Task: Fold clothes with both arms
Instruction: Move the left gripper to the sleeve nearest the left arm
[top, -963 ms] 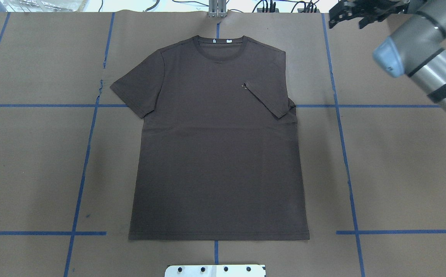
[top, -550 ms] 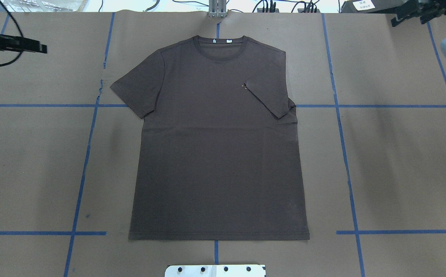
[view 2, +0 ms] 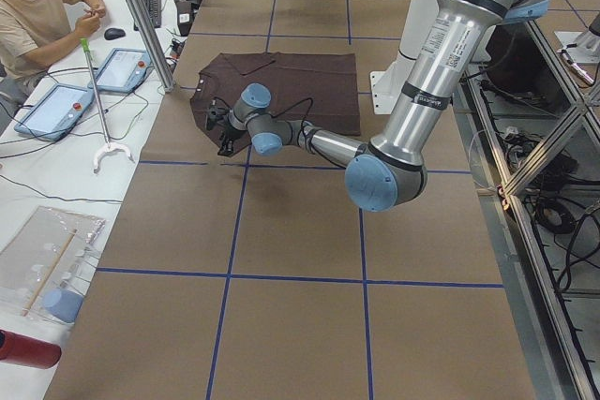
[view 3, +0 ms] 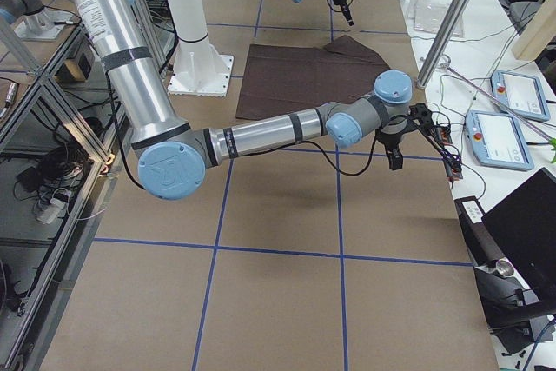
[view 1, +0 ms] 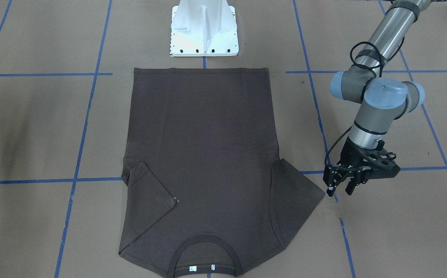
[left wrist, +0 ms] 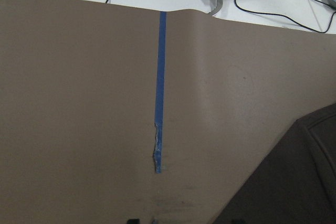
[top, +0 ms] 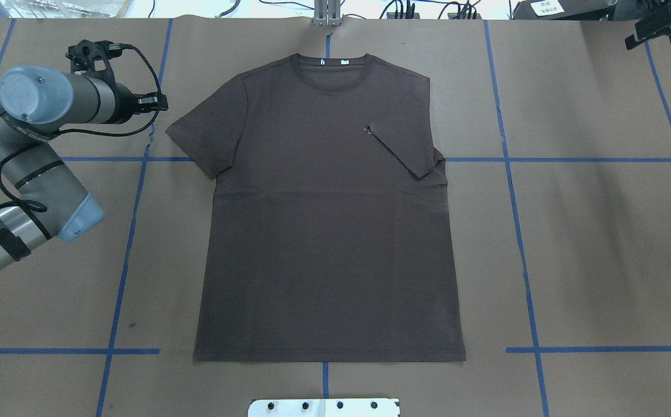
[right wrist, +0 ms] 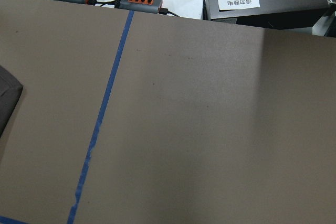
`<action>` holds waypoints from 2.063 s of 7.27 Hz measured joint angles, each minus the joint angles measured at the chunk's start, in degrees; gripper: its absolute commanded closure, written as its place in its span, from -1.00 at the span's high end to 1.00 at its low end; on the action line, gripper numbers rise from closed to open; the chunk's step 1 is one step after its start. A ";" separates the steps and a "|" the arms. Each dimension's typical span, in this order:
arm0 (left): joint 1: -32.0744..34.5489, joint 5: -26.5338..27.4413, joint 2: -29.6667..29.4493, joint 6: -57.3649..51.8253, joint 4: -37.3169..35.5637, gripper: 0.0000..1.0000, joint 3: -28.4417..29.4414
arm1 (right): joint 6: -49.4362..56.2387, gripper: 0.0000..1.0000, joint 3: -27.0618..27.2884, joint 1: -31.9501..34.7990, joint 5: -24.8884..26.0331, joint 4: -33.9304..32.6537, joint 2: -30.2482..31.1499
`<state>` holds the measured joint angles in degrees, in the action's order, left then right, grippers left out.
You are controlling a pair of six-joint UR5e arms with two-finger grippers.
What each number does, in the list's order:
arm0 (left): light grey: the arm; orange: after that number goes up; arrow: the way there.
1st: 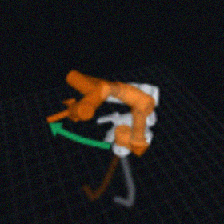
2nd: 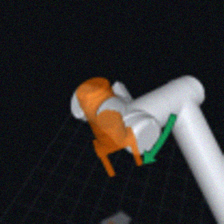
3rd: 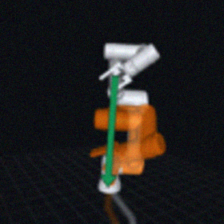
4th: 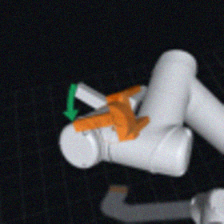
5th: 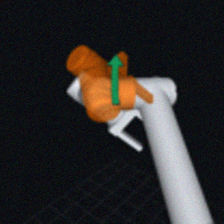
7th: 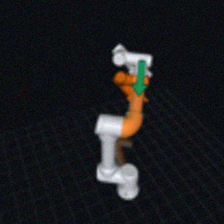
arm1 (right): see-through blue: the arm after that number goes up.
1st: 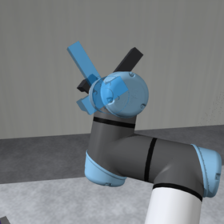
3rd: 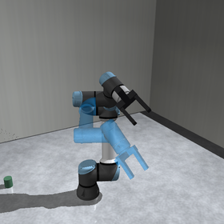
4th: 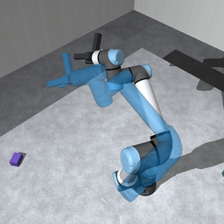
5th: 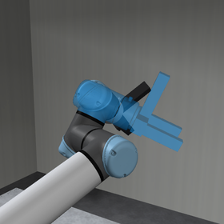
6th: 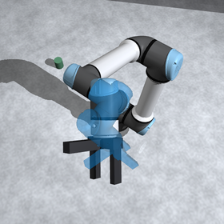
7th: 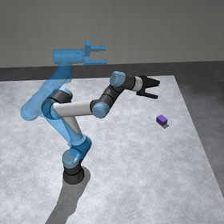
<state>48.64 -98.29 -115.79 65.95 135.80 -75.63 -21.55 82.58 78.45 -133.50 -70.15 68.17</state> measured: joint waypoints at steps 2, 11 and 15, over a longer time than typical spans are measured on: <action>-2.32 1.19 -0.92 0.11 0.05 0.32 1.88 | 0.01 1.00 0.36 0.03 0.00 0.05 0.53; -4.16 2.76 -2.33 -3.73 0.09 0.08 4.32 | 0.01 1.00 0.65 0.03 0.08 0.11 1.33; -4.17 3.03 -3.03 -4.25 0.10 -1.00 4.84 | 0.01 1.00 0.81 0.03 0.08 0.10 1.41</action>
<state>44.47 -95.26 -118.82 61.71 135.91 -70.79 -21.53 83.39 78.49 -133.42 -70.05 69.58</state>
